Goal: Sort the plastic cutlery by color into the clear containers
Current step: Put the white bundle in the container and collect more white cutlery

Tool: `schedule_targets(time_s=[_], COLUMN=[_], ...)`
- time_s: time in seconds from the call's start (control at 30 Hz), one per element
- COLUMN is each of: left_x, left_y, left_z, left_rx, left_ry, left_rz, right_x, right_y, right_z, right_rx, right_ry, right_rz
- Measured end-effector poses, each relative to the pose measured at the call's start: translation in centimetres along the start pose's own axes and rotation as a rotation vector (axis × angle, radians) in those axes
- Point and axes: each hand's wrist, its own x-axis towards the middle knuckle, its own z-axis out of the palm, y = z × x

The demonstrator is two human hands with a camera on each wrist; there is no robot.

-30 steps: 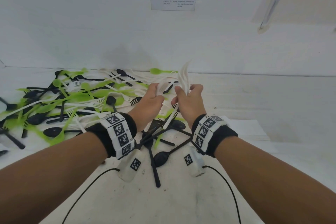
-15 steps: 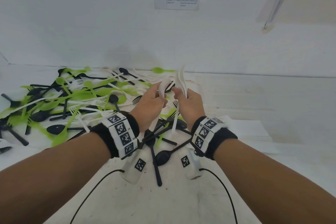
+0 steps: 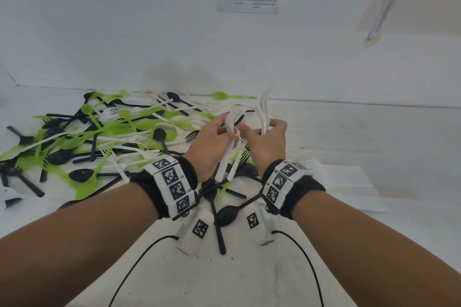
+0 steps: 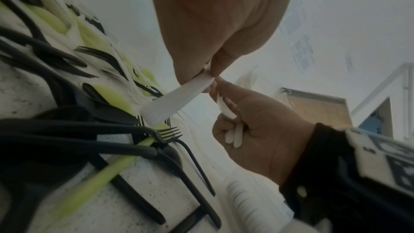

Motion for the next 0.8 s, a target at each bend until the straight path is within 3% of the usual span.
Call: schedule_targets(time_s=[0.37, 0.6, 0.8], left_x=[0.14, -0.12, -0.57], left_y=[-0.94, -0.81, -0.92], left_z=[0.23, 0.43, 0.36], left_rx=[-0.043, -0.052, -0.092], left_ry=[0.026, 0.013, -0.073], left_rz=[0.008, 0.049, 0.044], right_x=[-0.77, -0.82, -0.73], right_y=[-0.27, -0.47, -0.64], right_z=[0.1, 0.12, -0.03], right_rx=[-0.059, -0.008, 0.126], right_ry=[-0.109, -0.067, -0.077], right_rz=[-0.156, -0.054, 0.025])
